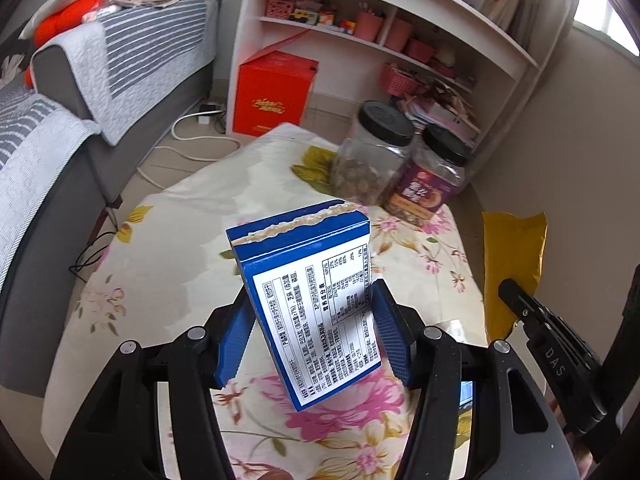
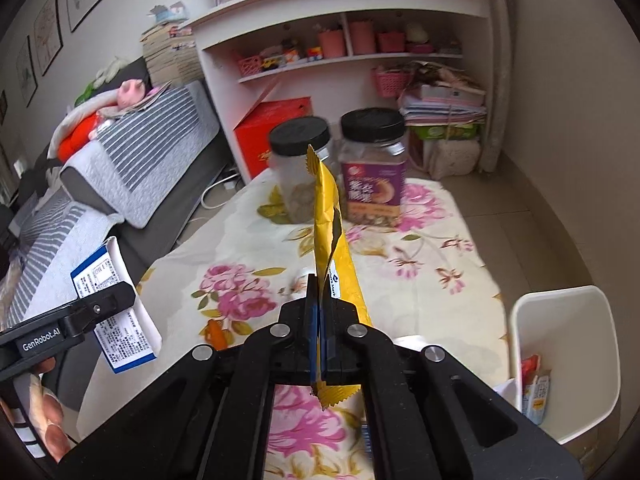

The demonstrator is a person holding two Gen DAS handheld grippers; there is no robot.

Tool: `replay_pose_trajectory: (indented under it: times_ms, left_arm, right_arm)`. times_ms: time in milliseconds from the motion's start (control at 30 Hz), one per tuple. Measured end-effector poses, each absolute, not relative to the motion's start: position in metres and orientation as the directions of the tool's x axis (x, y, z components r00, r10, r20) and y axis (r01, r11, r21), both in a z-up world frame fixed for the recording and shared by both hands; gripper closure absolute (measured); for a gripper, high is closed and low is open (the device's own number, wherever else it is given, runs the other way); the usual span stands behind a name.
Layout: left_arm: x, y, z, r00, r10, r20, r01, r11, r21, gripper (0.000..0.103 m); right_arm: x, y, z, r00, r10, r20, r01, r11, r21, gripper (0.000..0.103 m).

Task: Collect trash
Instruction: 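Lift the yellow snack bag with the right gripper and drop it into the white bin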

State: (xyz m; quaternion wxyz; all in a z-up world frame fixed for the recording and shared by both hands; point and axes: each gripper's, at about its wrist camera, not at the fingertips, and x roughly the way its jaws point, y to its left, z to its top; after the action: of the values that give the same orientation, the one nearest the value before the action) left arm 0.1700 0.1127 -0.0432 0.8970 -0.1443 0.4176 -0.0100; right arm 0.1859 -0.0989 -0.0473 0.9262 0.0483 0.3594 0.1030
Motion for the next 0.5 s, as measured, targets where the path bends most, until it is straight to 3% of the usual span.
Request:
replay_pose_trajectory:
  times_ms: [500]
  left_arm:
    - [0.178,0.023,-0.037,0.655,-0.221,-0.722,0.025,0.962,-0.272,0.046]
  right_arm:
    - [0.170,-0.184,-0.038,0.759,0.114,-0.641,-0.027,0.989,0.144,0.103]
